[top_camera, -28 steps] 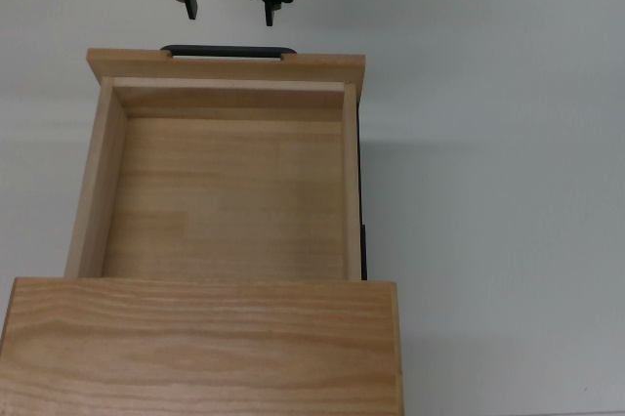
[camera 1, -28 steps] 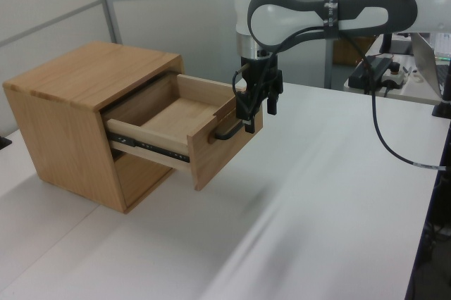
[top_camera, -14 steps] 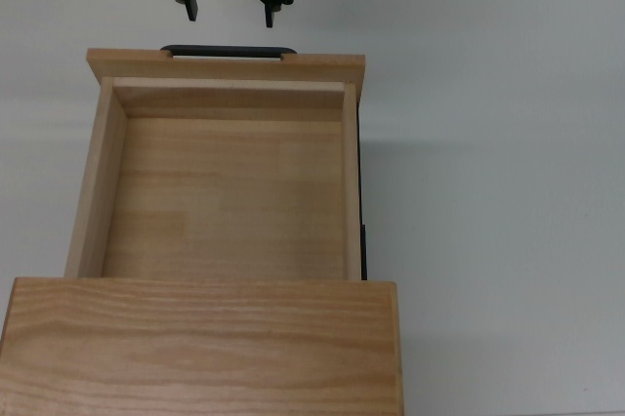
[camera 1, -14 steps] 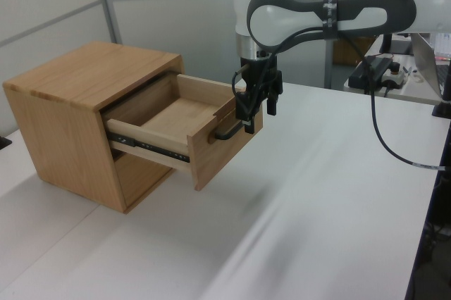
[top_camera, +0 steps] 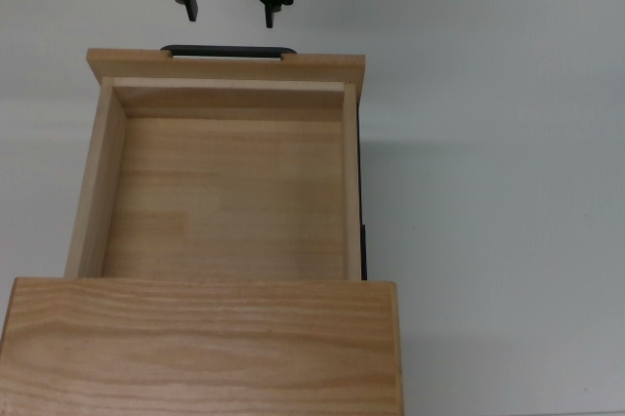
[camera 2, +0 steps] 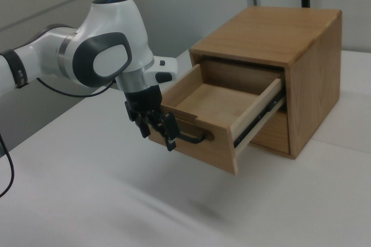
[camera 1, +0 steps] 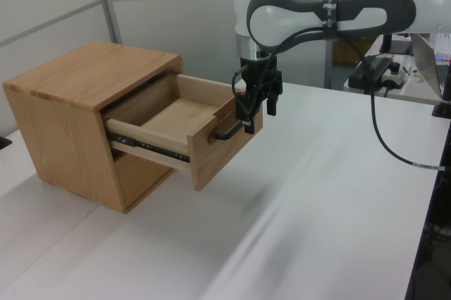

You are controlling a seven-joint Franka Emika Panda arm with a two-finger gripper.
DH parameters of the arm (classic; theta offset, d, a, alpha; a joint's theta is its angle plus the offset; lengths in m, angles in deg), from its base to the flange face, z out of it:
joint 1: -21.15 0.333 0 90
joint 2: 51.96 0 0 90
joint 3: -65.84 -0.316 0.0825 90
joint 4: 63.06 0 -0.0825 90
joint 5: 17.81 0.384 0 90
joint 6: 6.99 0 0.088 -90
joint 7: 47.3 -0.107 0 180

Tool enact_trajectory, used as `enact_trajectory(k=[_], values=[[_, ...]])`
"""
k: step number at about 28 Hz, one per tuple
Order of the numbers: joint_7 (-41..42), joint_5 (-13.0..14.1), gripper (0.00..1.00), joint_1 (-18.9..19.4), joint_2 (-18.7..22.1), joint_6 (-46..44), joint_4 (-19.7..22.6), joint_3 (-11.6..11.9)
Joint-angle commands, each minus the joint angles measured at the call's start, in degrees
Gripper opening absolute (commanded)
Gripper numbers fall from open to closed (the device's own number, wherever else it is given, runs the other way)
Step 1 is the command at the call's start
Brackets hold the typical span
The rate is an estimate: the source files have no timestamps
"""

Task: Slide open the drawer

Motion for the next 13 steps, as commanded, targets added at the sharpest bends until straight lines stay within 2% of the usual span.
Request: enact_trajectory(k=[1, 13], values=[[0.4, 0.9, 1.0, 0.0, -0.6, 0.1, -1.1, 0.0], [0.4, 0.9, 1.0, 0.1, -0.9, 0.1, -1.1, 0.0]])
